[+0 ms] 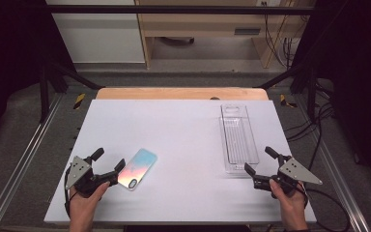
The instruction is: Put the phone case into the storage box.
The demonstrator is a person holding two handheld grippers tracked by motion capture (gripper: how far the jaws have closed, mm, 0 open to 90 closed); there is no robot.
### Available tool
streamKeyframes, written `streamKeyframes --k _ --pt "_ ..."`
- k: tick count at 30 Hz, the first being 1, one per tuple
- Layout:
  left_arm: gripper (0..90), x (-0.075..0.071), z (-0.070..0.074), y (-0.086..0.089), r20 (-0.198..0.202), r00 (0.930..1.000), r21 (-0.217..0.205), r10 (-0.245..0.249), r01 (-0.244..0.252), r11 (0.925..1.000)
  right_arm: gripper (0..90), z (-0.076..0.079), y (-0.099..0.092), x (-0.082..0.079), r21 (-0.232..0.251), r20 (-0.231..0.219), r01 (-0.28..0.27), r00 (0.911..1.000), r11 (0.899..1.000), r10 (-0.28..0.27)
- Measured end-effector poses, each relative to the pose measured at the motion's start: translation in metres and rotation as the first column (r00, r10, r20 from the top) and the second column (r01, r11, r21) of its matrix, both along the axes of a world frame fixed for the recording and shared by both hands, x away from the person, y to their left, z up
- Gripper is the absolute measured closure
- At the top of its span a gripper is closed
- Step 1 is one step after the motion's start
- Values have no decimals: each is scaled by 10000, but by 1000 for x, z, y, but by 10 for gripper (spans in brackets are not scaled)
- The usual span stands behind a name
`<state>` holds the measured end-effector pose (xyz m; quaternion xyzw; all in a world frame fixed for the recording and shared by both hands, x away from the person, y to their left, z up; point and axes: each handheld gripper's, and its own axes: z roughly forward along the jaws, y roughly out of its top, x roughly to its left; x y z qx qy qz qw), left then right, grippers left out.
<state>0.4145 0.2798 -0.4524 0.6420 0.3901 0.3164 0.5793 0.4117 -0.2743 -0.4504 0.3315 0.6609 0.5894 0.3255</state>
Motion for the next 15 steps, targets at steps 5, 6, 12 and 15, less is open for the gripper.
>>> streamKeyframes --k 5,6,12,15 --pt "78 5 0 -1 -46 10000 96 -28 28 9999 57 0 0 0 -50 -26 42 10000 10000 -42" --pt "77 8 0 -3 -50 10000 243 -39 40 9997 57 0 0 0 -51 -33 47 10000 10000 -47" --pt "77 19 3 -9 -233 9996 561 -152 164 9983 57 0 0 -1 -123 -19 70 10000 9999 -70" --pt "77 26 7 -13 -272 9994 672 -194 212 9975 55 -1 0 -1 -152 -25 80 10000 9999 -80"
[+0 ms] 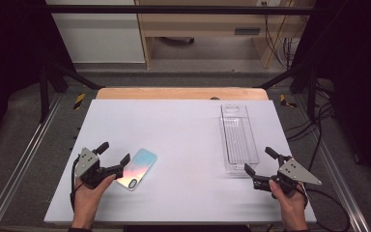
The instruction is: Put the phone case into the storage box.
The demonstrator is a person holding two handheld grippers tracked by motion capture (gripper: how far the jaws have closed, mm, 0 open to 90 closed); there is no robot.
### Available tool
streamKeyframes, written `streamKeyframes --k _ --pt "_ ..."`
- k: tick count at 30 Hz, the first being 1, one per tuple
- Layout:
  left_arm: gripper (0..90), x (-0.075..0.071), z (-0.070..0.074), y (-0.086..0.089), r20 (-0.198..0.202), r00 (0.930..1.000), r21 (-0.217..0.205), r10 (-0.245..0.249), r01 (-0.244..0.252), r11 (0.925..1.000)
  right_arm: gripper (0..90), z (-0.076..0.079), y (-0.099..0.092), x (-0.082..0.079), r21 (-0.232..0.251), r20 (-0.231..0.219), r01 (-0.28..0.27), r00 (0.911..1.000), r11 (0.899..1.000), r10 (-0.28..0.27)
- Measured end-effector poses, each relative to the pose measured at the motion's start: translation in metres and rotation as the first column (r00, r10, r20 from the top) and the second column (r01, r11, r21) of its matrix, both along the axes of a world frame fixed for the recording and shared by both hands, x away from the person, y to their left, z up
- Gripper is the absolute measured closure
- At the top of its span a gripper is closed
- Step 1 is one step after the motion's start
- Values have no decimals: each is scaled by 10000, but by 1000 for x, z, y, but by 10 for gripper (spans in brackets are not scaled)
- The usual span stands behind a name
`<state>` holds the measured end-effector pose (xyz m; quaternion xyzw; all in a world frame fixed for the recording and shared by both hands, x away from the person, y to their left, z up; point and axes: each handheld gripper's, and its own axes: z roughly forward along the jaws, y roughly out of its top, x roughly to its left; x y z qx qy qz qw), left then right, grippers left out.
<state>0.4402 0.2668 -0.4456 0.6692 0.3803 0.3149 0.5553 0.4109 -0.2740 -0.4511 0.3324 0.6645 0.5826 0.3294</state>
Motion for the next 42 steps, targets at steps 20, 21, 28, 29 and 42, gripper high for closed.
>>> streamKeyframes --k 20,21,28,29,42 --pt "486 23 -10 -19 -1418 9899 1230 -44 221 9922 55 -2 2 1 -132 -67 71 10000 9999 -72" --pt "585 23 -11 -18 -1607 9870 1228 -58 258 9921 55 -2 2 1 -129 -75 57 10000 9999 -58" --pt "787 22 -11 -16 -1817 9832 1399 170 88 9901 55 -2 2 0 -150 -72 41 10000 9999 -42" --pt "787 22 -11 -16 -1848 9825 1447 236 34 9895 55 -2 2 0 -141 -76 36 10000 9999 -37" --pt "899 24 -17 -16 -3086 9445 2098 1125 -478 9766 56 -3 5 1 -280 -96 23 10000 9996 -25"
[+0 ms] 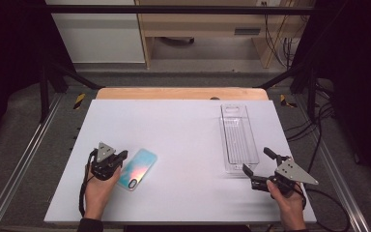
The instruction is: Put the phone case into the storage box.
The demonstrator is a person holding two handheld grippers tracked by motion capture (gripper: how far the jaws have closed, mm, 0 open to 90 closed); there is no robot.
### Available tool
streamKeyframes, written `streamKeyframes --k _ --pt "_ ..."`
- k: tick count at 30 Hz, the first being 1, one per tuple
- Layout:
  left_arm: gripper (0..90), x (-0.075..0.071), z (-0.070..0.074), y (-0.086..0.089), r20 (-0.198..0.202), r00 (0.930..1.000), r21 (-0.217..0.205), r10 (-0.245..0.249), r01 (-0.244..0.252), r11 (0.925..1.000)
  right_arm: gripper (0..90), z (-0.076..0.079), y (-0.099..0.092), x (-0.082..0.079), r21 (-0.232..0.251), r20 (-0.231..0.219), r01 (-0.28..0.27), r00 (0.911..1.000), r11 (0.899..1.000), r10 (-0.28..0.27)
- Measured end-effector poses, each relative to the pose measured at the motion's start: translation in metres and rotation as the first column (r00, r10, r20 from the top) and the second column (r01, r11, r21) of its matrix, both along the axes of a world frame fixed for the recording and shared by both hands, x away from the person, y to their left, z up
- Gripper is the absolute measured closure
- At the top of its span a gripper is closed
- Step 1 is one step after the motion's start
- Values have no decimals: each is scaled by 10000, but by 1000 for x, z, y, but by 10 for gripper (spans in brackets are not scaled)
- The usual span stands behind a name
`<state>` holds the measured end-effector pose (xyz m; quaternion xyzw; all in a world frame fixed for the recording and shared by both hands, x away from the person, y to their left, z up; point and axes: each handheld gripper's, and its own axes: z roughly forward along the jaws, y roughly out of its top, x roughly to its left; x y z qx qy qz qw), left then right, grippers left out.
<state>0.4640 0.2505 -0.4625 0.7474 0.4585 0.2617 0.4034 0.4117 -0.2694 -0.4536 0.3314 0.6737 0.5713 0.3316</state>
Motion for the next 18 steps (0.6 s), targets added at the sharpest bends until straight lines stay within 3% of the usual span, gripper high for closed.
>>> streamKeyframes --k 4,18 --pt "899 6 -6 -1 -454 9990 560 60 -35 9984 57 0 0 0 -13 -7 5 10000 10000 -5" --pt "899 13 -19 -4 -1304 9914 1110 -75 222 9936 59 0 1 -1 -174 22 -45 10000 9998 45"
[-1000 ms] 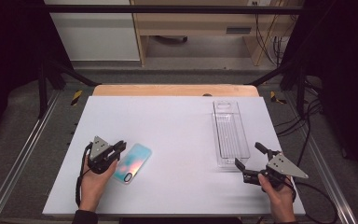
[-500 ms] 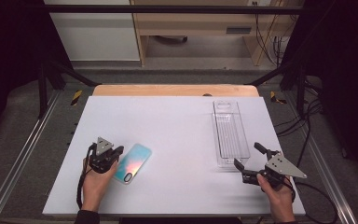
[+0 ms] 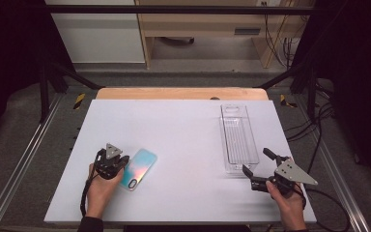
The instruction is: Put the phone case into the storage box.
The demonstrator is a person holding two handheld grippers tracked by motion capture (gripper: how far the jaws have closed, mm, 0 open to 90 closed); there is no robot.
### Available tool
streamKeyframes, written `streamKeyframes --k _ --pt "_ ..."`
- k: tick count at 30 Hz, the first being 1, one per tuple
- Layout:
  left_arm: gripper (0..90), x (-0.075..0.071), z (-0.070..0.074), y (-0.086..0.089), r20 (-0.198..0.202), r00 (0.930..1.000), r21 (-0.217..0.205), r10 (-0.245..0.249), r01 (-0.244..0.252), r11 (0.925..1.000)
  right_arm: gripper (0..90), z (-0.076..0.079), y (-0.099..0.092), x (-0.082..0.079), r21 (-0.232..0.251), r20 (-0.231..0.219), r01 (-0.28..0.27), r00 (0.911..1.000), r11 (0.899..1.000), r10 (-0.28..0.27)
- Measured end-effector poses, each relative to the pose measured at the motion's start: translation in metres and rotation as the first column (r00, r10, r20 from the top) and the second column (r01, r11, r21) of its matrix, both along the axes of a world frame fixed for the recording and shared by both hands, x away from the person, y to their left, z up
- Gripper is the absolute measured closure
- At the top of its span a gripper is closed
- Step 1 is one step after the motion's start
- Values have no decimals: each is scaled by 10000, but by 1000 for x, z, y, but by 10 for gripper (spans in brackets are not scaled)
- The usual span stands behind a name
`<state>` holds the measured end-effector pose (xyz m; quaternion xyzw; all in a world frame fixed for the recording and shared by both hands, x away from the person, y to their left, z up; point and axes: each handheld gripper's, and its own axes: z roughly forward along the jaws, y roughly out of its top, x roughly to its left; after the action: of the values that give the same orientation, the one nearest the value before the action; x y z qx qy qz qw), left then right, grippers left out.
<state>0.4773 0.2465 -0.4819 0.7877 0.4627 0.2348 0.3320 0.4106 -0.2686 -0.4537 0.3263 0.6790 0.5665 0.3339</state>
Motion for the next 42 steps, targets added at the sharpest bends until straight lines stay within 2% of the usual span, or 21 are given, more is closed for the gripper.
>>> streamKeyframes --k 8,14,19,22,25,33,37,42 --pt "900 0 -1 -3 43 9996 -7 -277 277 9996 60 0 2 0 -46 4 -72 10000 10000 72" --pt "900 1 -1 -12 151 9982 103 -576 574 9983 59 0 1 -1 43 -38 -14 10000 10000 14" --pt "900 -4 1 -23 263 9959 279 -864 857 9959 59 2 -2 -1 296 -20 48 10000 9996 -47" --pt "900 -9 1 -30 250 9949 352 -979 970 9947 59 2 -2 0 264 19 59 10000 9996 -59" --pt "900 -13 2 -36 242 9938 225 -1084 1079 9939 59 2 -1 -1 200 -17 11 10000 9998 -11" --pt "900 -16 2 -53 297 9891 298 -1444 1435 9892 59 2 -2 -2 135 -7 22 10000 9999 -22" --pt "900 -16 2 -56 266 9876 354 -1544 1535 9875 59 1 -2 -1 134 -86 57 9999 9999 -56" --pt "900 -15 2 -56 249 9873 218 -1571 1566 9874 59 1 -2 -1 113 -84 108 9999 9999 -108"
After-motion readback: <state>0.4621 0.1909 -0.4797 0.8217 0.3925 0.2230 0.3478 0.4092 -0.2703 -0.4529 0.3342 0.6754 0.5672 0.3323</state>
